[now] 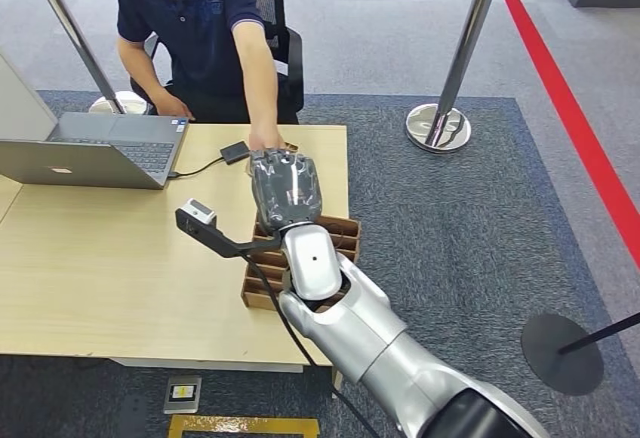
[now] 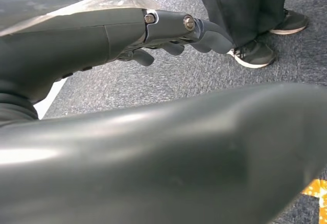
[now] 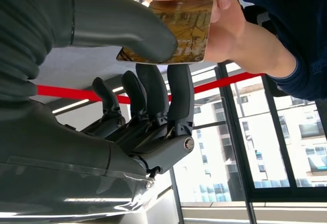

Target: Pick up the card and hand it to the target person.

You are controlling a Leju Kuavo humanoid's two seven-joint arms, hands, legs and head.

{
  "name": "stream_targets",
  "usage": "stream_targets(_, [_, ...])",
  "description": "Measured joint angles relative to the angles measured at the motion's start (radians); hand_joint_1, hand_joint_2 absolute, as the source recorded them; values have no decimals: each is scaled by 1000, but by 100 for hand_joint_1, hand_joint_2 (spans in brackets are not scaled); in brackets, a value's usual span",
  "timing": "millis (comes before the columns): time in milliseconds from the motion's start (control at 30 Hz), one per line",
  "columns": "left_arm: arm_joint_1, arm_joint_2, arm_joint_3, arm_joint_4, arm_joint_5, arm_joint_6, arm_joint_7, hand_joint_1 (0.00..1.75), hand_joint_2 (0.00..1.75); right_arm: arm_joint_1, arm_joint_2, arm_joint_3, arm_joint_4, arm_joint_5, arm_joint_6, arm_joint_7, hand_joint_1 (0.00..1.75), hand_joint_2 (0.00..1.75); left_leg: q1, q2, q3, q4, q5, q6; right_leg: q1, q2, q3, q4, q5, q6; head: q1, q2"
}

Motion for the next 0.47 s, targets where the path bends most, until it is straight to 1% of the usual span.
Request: stream_targets(467, [0, 0, 0, 0, 0, 0, 0, 0, 0, -1, 0, 0, 0, 0, 0, 0, 136, 175, 0, 0, 0, 0, 0, 0, 0, 0, 0, 0, 0, 0, 0, 0])
